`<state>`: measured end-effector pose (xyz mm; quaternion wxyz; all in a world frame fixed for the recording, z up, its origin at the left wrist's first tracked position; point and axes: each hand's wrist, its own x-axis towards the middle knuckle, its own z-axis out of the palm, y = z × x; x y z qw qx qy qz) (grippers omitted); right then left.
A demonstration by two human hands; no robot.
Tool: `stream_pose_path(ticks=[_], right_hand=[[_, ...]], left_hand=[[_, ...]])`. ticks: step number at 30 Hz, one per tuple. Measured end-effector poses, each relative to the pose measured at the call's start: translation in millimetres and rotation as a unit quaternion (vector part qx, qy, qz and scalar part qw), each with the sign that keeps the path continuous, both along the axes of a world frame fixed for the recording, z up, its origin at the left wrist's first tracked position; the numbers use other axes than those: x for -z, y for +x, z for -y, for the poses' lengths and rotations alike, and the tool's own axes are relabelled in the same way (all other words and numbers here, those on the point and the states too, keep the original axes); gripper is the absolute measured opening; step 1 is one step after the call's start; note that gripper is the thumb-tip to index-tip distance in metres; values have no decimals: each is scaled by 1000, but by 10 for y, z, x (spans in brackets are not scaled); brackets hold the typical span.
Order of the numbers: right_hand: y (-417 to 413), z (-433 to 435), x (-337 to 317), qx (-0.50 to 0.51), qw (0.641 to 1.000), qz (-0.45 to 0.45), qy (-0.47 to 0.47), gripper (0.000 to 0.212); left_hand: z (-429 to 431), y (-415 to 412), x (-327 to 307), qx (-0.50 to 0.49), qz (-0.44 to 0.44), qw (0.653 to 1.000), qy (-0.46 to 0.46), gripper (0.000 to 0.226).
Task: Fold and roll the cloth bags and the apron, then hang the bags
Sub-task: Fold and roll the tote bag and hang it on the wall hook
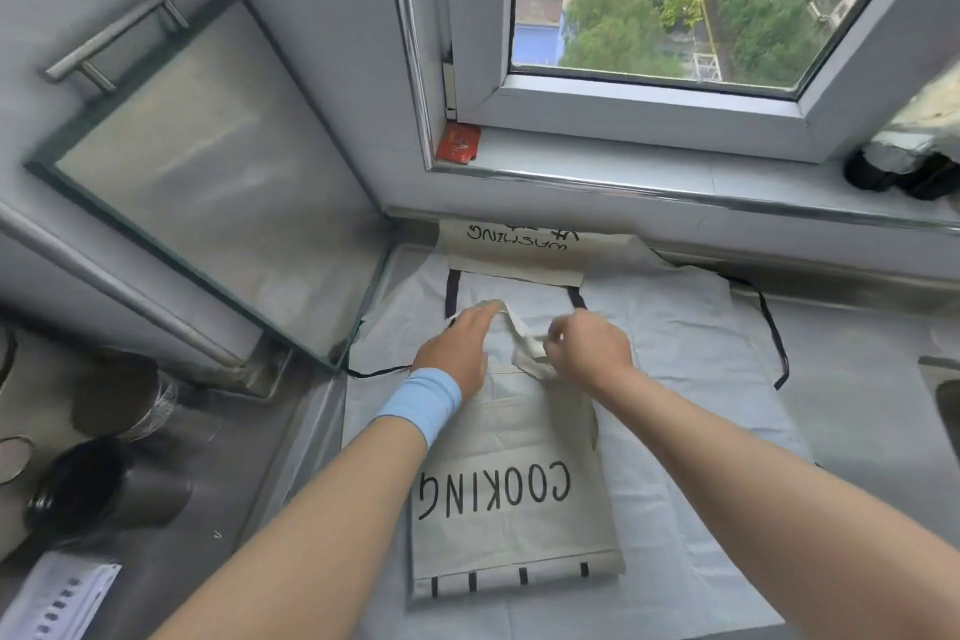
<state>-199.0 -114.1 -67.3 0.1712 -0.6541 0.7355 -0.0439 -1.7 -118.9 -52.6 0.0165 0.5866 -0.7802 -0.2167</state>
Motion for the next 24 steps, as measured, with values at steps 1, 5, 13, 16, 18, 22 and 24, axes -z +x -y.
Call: stream_pose_path(ticks=[1,5,13,16,18,22,24], right_hand=[[1,93,-38,0,1000,12,-28,19],[17,389,-253,3,989,123,-80,17],[53,789,-443,136,860,490,-32,38],[24,690,-417,125,908,399,-11,76],[39,489,-357,108,946,303,-38,57],[134,-11,-169,-43,983,179,24,28],[159,-254,-73,-139,984,68,88,25]], left_hand=[[75,-77,-8,18,3,1000,-15,73],[326,-373,-114,49,10,999,6,86],[782,-287,-184,-216,-85,972,37,24],[655,-123,-121,-222,-171,960,23,31],[437,-43,-21,-176,-173,968,35,33],[-42,102,151,-82,-95,992,10,21],[-227,182,192,-14,-36,999,-3,18]])
